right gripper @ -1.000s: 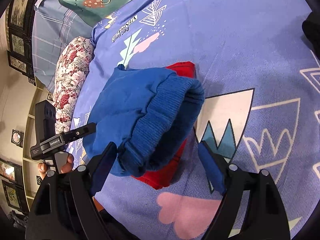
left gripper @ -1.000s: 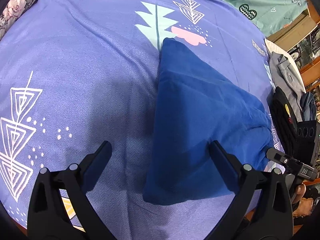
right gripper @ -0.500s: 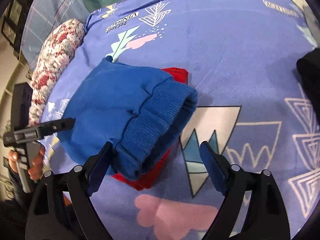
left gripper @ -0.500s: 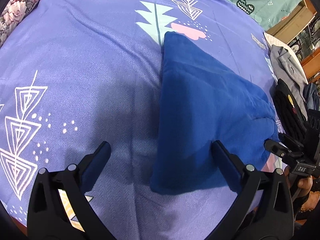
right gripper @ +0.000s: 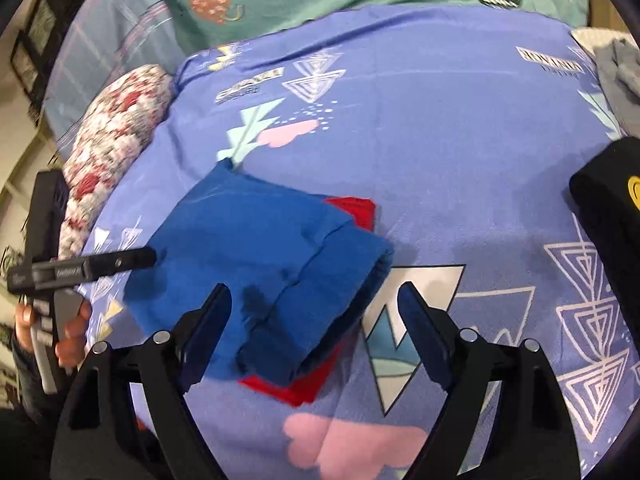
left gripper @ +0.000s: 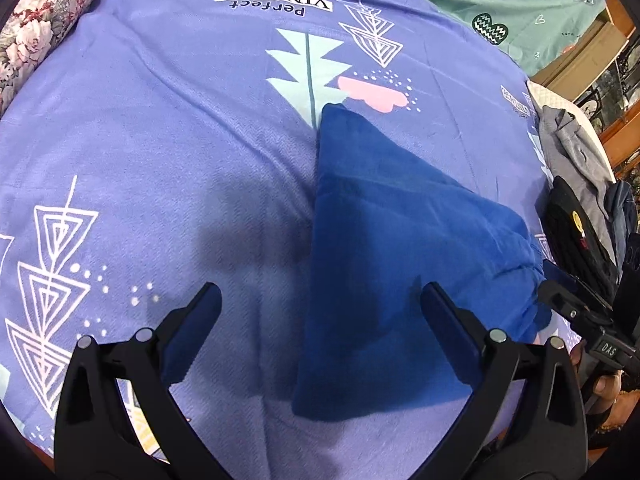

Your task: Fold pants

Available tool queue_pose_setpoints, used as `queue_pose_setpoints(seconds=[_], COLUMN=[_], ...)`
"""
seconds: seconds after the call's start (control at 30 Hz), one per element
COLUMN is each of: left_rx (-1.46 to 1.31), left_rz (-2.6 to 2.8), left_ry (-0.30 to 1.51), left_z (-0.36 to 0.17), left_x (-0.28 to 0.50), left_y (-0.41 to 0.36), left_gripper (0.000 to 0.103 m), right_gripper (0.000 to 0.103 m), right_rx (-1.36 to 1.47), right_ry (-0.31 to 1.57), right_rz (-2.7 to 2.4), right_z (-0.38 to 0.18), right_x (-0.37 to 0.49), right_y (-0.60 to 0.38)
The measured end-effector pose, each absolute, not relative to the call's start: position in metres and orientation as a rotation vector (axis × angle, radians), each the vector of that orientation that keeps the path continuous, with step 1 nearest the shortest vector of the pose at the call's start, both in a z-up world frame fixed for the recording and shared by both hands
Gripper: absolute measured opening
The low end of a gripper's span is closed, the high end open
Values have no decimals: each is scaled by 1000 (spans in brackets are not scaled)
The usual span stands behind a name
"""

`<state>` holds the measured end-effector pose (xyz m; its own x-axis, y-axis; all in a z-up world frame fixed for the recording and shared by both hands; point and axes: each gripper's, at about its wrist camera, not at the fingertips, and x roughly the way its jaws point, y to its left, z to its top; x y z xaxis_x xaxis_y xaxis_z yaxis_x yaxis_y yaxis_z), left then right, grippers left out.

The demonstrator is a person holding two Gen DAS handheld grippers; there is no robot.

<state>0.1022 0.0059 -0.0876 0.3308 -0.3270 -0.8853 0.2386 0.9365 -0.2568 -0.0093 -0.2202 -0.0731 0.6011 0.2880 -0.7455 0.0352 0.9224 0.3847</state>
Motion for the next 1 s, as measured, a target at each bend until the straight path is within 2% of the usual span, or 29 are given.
queue_pose_setpoints(seconds=[0.27, 0.7, 0.77, 0.8, 0.9, 0.93, 1.0], left_rx=[-155, -103, -100, -98, -80, -76, -71], left_rz=[-424, -510, -527, -548, -555, -550, -551], left_ry=[1280, 1283, 1269, 1260, 1245, 1243, 1248], left_z=[-105, -113, -114, -115, -116, -116, -115], left_x=[117, 101, 104, 107, 115, 117, 118], left_y=[-1, -18, -25, -30, -42, -45, -46], left_gripper=[101, 99, 95, 88, 79, 71, 60], right_gripper=[85, 85, 86, 86, 86, 85, 72], right_rx=[646, 671, 702, 698, 663, 656, 638], right_ry=[1025, 1042, 1023, 1013, 995, 985, 981], right_rz=[227, 331, 362, 361, 327, 323, 305], right_z=[-103, -110, -113, -113, -112, -112, -113], right_x=[3, -1, 8, 12, 22, 24, 27], right_y=[-239, -230, -224, -220, -208, -204, -202])
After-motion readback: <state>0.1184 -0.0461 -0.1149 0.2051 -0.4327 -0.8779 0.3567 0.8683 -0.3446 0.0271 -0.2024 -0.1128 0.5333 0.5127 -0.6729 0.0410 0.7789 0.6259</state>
